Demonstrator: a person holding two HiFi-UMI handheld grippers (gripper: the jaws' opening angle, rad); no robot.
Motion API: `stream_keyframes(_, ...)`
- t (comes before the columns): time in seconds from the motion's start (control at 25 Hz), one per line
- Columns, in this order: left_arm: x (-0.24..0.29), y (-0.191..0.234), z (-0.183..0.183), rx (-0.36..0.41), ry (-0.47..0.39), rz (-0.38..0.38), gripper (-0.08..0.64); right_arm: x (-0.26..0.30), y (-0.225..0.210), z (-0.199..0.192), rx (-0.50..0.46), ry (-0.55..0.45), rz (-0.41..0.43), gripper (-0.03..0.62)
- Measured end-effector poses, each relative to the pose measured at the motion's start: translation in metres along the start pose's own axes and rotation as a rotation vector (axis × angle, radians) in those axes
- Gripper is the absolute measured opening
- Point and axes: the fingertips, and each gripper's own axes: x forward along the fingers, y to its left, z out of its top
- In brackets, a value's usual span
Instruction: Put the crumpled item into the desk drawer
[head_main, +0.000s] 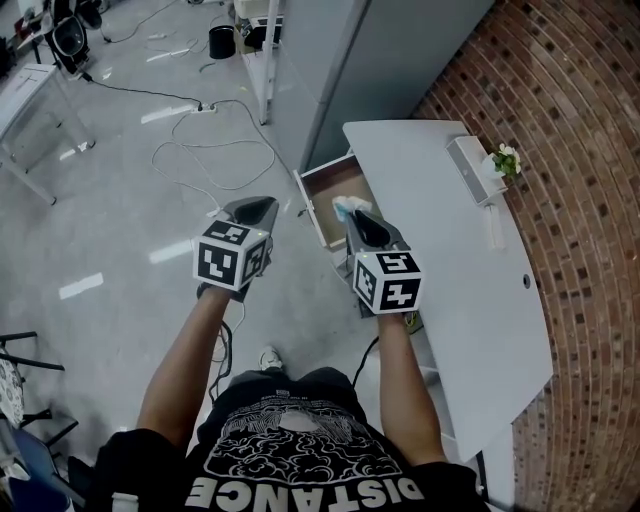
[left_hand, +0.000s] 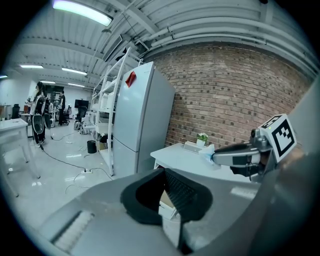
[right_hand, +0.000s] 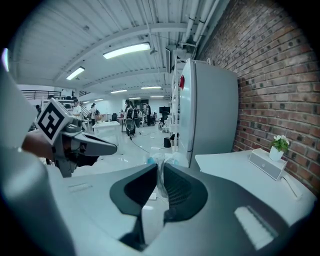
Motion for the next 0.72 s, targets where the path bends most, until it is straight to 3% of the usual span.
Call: stream_keyframes(0.72, 0.02, 0.02, -0.014, 0.02, 0.008, 0.02, 0.0, 0.041, -0.001, -0.016, 0.003, 0.002, 0.035, 0.046)
